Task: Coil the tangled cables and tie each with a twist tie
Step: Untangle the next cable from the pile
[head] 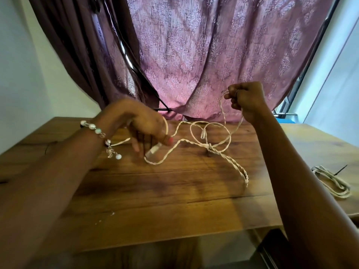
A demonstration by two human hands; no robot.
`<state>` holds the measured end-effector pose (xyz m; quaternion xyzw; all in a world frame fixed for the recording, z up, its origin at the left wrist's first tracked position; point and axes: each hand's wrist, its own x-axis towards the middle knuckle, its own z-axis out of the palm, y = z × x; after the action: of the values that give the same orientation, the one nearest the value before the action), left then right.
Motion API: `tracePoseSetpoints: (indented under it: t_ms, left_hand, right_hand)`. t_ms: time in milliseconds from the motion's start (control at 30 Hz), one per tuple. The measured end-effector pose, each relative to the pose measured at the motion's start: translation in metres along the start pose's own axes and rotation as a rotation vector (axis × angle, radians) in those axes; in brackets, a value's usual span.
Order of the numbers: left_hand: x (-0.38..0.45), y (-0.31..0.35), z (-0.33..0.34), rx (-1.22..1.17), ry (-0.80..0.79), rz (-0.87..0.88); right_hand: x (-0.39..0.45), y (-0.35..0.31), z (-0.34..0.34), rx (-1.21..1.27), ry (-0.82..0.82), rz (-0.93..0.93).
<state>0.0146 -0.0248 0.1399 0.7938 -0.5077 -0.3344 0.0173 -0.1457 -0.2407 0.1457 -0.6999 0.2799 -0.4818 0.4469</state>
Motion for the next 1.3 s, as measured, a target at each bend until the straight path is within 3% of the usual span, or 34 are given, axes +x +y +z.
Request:
tracePoseSetpoints:
  t_ms: [100, 200, 233, 367, 533, 600, 667, 800, 900, 967, 1033, 1100, 1200, 1233, 1300]
  left_hand:
    - [-0.005, 0.017, 0.000, -0.113, 0.288, 0.169]
    - [0.017, 0.032, 0.013, 0.192, 0.786, 0.165]
    - [0.029, 0.037, 0.020, 0.286, 0.808, 0.171]
    - [0.084, 0.036, 0.052, 0.378, 0.495, 0.258]
    - [0.118, 0.021, 0.078, 0.280, 0.564, 0.357]
    - [0.120, 0.013, 0.075, 0.163, 0.560, 0.397]
    - [0.117, 0.008, 0.070, 0.094, 0.653, 0.394]
    - [0.111, 0.005, 0.054, -0.098, 0.697, 0.290]
    - [0.116, -0.003, 0.045, -0.248, 0.672, 0.262]
    - [0.116, -0.005, 0.041, -0.518, 0.675, 0.333]
    - [0.111, -0.003, 0.032, -0.670, 0.752, 0.367]
    - [0.107, -0.002, 0.022, -0.642, 0.866, 0.349]
    - [0.102, -0.003, 0.011, -0.573, 0.926, 0.348]
    - [0.101, -0.002, 0.009, -0.565, 0.944, 0.348]
    - [0.099, 0.001, 0.007, -0.559, 0.991, 0.375]
  right_hand:
    - [-0.001, 0.000, 0.000, 0.020, -0.002, 0.019]
    - [-0.002, -0.001, 0.004, 0.115, 0.005, 0.055]
    - [-0.003, -0.002, 0.005, 0.151, -0.003, 0.072]
    - [-0.007, -0.005, 0.014, 0.283, -0.047, 0.143]
    - [-0.005, -0.010, 0.006, 0.384, -0.064, 0.094]
    - [-0.002, -0.010, -0.004, 0.386, 0.014, 0.039]
    - [0.001, -0.006, -0.012, 0.373, 0.132, 0.004]
    - [0.000, 0.003, -0.014, 0.318, 0.305, 0.027]
    - [0.002, 0.023, -0.015, 0.077, 0.315, 0.091]
    - [0.000, 0.041, -0.020, -0.271, 0.176, 0.101]
    - [-0.006, 0.054, -0.022, -0.681, 0.036, 0.083]
    - [-0.015, 0.057, -0.015, -0.876, 0.067, -0.040]
    - [-0.035, 0.047, 0.001, -0.696, 0.278, -0.454]
    - [-0.043, 0.040, 0.006, -0.567, 0.272, -0.537]
    - [-0.057, 0.027, 0.021, -0.350, 0.079, -0.458]
